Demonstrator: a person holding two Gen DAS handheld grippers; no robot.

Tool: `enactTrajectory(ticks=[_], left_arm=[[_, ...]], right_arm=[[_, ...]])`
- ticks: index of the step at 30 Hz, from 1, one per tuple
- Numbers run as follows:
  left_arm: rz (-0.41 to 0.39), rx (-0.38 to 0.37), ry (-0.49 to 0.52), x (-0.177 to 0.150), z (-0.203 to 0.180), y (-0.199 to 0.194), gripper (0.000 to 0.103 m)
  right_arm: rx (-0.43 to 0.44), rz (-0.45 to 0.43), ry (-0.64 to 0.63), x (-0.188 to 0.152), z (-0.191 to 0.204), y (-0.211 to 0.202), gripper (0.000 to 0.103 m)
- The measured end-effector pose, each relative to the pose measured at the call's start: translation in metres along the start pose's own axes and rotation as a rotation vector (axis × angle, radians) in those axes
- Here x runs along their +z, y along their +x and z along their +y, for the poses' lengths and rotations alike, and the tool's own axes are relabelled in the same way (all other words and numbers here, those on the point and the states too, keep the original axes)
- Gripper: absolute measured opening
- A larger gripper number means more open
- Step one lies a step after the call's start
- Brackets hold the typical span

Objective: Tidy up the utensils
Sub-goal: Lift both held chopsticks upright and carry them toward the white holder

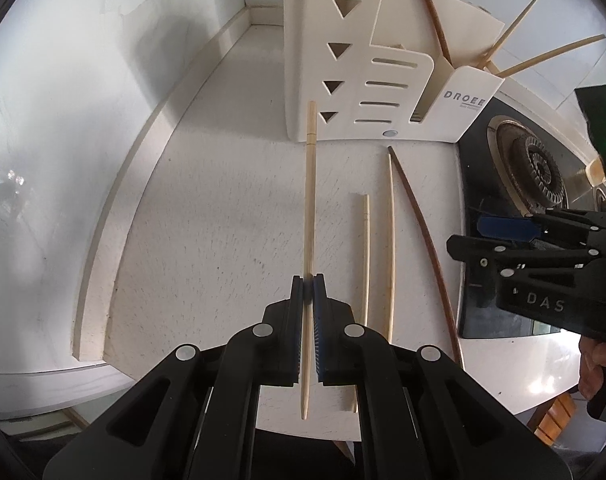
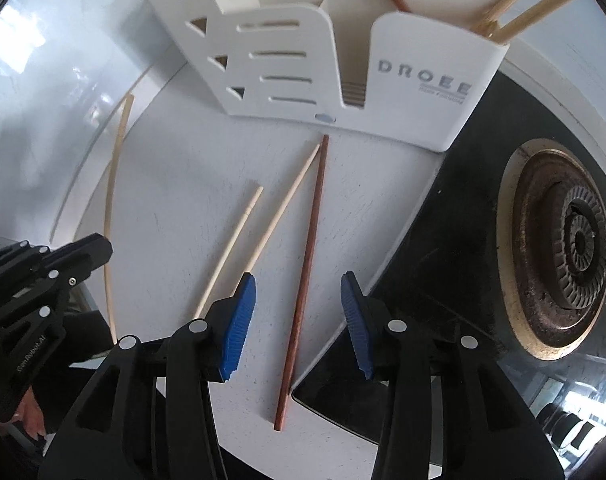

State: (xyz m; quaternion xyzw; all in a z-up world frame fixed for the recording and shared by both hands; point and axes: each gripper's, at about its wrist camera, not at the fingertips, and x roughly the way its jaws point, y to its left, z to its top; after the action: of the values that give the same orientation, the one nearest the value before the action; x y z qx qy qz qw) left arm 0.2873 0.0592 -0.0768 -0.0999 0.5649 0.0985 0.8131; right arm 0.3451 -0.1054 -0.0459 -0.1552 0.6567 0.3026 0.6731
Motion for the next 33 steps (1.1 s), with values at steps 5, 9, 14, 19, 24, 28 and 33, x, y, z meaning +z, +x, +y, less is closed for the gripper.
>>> enactTrajectory(ticks=[5, 9, 14, 19, 24, 28, 33], left_arm=[[0.002, -0.010, -0.001, -0.001, 0.005, 0.002, 0.004], [0.008, -0.022, 0.004, 0.000, 0.007, 0.004, 0.004], [0.010, -0.029, 0.005, 0.001, 0.009, 0.006, 0.004], [0.009, -0.036, 0.004, 0.003, 0.010, 0.005, 0.004], [0.006, -0.038, 0.001, 0.002, 0.011, 0.004, 0.004], [-0.002, -0.037, -0.005, 0.004, 0.012, 0.004, 0.004], [-0.016, -0.041, -0.011, 0.009, 0.012, 0.002, 0.004]], right_arm=[[-0.021, 0.040, 0.010, 0.004, 0.005, 0.016, 0.044], [-0.035, 0.079, 0.020, 0.007, 0.006, 0.029, 0.044], [-0.043, 0.127, 0.028, 0.013, 0.013, 0.050, 0.044], [-0.042, 0.178, 0.030, 0.017, 0.018, 0.065, 0.032], [-0.089, 0.216, 0.008, 0.026, 0.024, 0.070, 0.016], [-0.106, 0.261, -0.003, 0.035, 0.026, 0.075, 0.009], [-0.112, 0.294, -0.007, 0.039, 0.031, 0.078, 0.008]])
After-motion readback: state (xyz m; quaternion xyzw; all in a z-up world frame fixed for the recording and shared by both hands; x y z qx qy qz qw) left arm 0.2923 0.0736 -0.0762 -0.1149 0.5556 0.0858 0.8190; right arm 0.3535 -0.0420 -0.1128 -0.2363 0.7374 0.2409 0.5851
